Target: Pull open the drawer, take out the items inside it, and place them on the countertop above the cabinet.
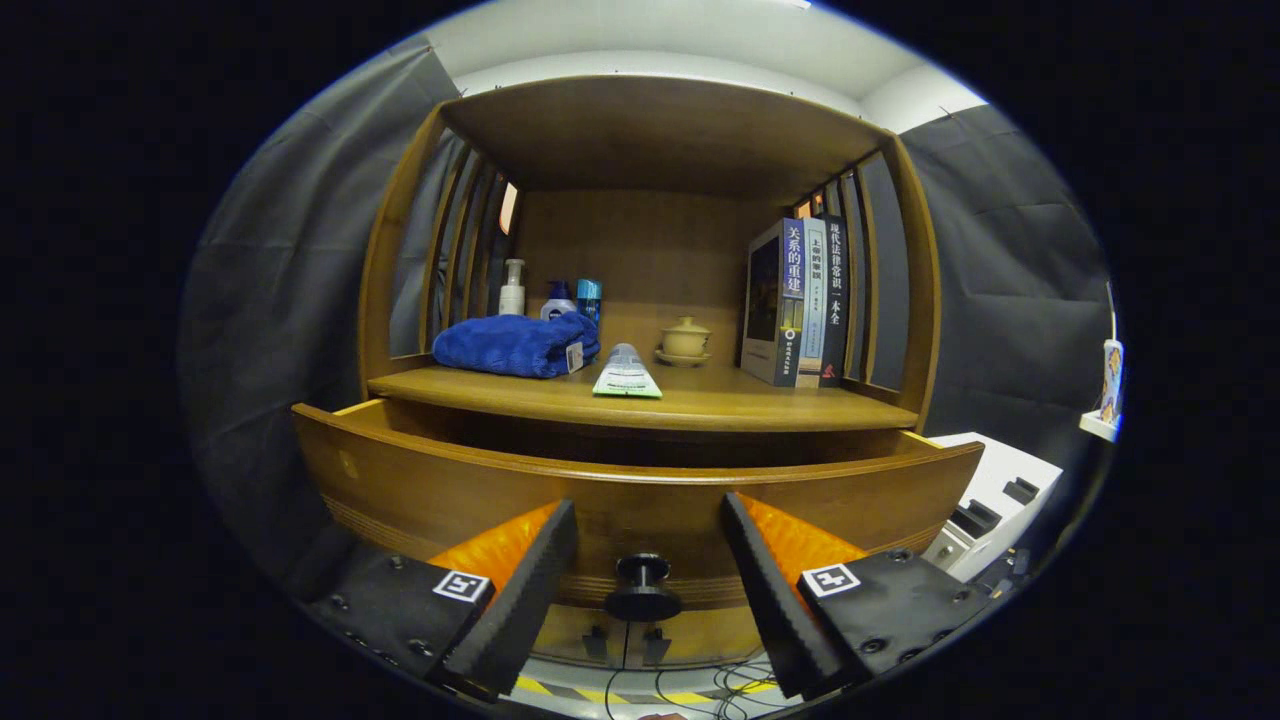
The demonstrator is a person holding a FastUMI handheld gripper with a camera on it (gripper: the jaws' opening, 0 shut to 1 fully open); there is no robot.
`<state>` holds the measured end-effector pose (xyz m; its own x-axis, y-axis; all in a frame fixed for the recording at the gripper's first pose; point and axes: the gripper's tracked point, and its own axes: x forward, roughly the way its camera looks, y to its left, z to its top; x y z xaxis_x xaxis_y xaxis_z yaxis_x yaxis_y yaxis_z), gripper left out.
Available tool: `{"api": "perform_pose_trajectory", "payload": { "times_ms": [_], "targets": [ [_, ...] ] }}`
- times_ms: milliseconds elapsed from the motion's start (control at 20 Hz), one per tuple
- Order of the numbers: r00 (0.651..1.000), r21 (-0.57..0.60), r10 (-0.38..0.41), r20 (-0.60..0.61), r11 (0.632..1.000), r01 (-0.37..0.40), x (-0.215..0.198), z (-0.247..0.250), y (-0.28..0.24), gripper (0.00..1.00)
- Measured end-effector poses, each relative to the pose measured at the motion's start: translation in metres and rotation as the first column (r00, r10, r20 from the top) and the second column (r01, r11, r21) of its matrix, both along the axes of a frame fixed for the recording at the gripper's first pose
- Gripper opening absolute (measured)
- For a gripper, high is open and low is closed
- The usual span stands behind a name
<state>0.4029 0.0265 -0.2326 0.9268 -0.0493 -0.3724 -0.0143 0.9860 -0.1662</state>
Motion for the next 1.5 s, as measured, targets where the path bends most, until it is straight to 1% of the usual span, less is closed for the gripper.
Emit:
{"api": "perform_pose_trajectory", "payload": {
  "times_ms": [400,500,750,850,950,1050,1150,1200,1350,1400,1500],
  "targets": [
    [1.000,0.002,-0.013,-0.017,1.000,0.013,0.057,-0.015,0.000,0.97],
    [1.000,-0.001,-0.014,-0.021,1.000,0.014,0.064,-0.017,0.001,0.97],
    [1.000,0.005,-0.027,-0.006,1.000,0.027,0.064,-0.016,0.002,0.97],
    [1.000,0.003,-0.023,0.010,1.000,0.023,0.058,-0.006,0.005,0.97],
    [0.999,-0.024,0.015,0.041,1.000,-0.014,0.048,0.017,0.016,0.97],
    [0.997,-0.024,0.046,0.068,0.999,-0.045,0.029,0.046,0.029,0.97],
    [0.995,-0.002,0.076,0.069,0.997,-0.076,0.008,0.071,0.039,0.97],
    [0.994,0.003,0.090,0.063,0.996,-0.090,-0.003,0.085,0.042,0.99],
    [0.989,-0.025,0.122,0.084,0.992,-0.120,-0.029,0.132,0.039,0.99],
    [0.989,-0.019,0.121,0.091,0.993,-0.119,-0.038,0.144,0.037,0.99],
    [0.986,0.055,0.118,0.115,0.991,-0.125,-0.057,0.169,0.038,0.98]
  ]
}}
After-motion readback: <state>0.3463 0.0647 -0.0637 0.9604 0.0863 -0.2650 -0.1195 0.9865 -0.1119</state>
